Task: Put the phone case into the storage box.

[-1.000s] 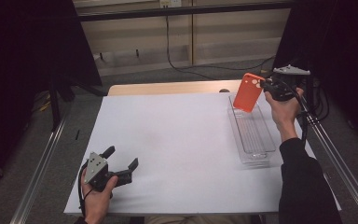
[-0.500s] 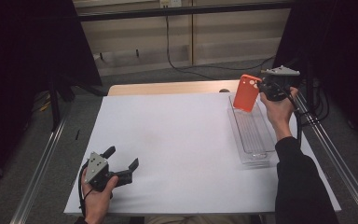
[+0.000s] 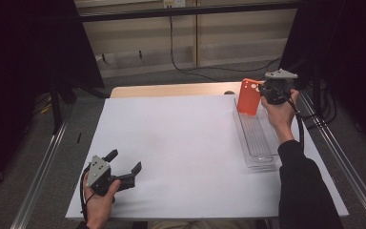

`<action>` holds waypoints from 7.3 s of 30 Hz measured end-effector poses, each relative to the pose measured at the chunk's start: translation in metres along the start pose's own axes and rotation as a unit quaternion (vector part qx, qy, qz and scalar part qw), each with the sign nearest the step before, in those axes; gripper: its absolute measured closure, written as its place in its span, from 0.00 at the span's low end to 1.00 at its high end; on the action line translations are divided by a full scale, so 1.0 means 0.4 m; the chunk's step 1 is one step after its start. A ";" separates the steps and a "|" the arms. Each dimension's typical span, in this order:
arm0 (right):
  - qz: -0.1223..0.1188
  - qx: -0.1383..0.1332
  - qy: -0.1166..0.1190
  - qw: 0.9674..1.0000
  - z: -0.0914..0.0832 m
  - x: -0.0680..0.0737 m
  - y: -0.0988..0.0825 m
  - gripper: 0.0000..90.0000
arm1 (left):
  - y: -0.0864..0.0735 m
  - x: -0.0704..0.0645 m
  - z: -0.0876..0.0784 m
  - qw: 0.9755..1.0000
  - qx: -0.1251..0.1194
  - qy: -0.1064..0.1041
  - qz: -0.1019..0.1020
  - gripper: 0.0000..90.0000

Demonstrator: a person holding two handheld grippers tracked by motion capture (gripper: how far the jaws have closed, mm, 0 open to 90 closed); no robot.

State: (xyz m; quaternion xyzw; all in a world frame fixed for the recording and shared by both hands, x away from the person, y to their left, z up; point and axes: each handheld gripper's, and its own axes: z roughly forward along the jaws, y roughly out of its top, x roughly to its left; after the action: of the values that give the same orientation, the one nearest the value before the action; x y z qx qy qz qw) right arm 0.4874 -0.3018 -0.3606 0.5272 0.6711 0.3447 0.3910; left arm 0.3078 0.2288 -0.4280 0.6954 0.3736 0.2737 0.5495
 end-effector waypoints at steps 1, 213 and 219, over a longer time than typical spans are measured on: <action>0.000 0.001 0.000 1.000 0.001 0.002 0.000 0.92 | 0.000 0.000 0.000 1.000 -0.001 0.000 0.000 0.03; 0.083 -0.138 0.064 0.985 -0.113 0.036 -0.089 0.00 | 0.007 0.000 -0.013 1.000 -0.020 0.006 -0.001 0.03; 0.076 -0.145 0.067 0.984 -0.134 0.046 -0.092 0.00 | 0.006 -0.001 -0.012 1.000 -0.019 0.007 -0.001 0.03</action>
State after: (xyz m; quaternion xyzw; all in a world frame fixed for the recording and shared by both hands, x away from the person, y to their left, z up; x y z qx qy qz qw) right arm 0.4210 -0.2941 -0.3713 0.4899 0.5972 0.5014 0.3899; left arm 0.3042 0.2310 -0.4243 0.6824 0.3731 0.2851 0.5602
